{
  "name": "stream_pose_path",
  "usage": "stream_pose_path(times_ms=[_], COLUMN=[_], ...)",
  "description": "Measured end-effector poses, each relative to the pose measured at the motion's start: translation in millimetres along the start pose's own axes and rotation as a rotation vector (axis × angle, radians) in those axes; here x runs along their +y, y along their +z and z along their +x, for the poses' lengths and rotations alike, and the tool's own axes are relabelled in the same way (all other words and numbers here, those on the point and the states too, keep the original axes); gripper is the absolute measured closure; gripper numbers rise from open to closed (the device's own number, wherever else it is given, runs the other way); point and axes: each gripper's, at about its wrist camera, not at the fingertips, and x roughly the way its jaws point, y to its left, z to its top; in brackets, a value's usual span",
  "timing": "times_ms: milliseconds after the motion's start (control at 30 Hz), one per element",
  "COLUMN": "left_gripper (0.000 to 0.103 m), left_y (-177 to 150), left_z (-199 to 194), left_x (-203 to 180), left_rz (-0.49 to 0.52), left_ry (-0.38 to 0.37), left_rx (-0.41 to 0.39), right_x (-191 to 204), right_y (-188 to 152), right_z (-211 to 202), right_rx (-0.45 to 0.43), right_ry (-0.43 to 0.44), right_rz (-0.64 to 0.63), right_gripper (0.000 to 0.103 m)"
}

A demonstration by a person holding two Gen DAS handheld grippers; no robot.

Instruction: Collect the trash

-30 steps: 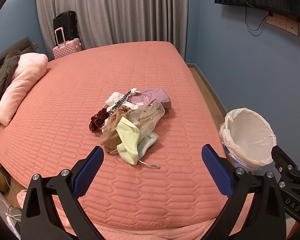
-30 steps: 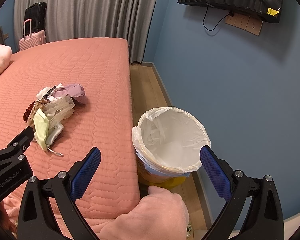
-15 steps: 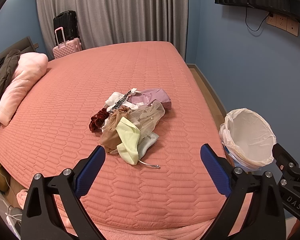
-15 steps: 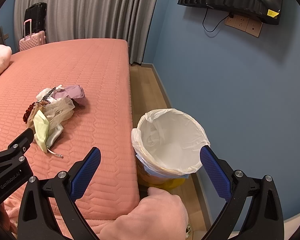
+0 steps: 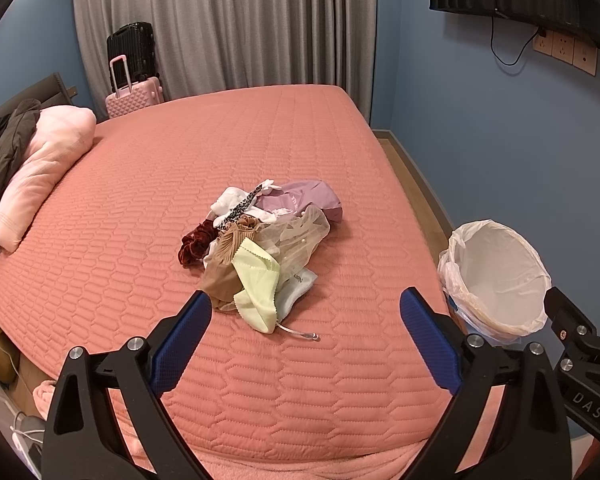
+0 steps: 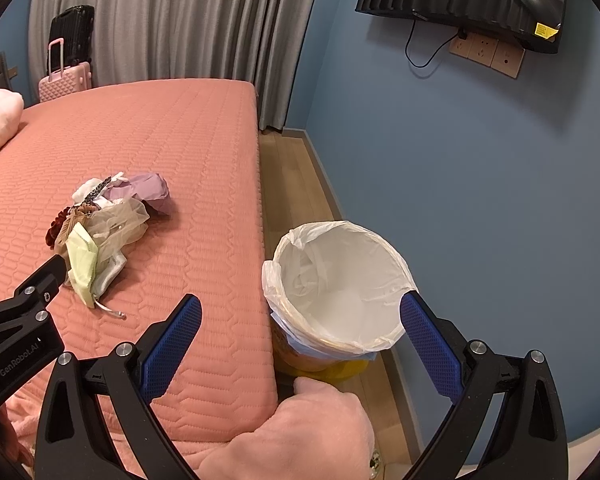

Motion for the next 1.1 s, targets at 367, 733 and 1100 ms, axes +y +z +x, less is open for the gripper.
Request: stream_pose_path(times_ms=[367, 733, 1100], left_gripper=[0.012, 0.011, 0.011], left_y=[4, 7, 7], left_z=[2, 22, 47], left_x=[2, 16, 61], left_rz=[0.004, 0.001, -0.031], left_ry=[-0.004, -0.042, -0.043], left_rx=[-0.001, 0.036, 0.021], right_x=[3, 15, 49], right_y=[1, 8, 11], right_z=[-1, 5, 26], right_rx=[-0.008, -0.036, -0.042], right_ry=[-0.002, 0.016, 0.087], right_rz=[0.000, 0.023, 0.024], right_gripper=[0.006, 0.007, 0.007])
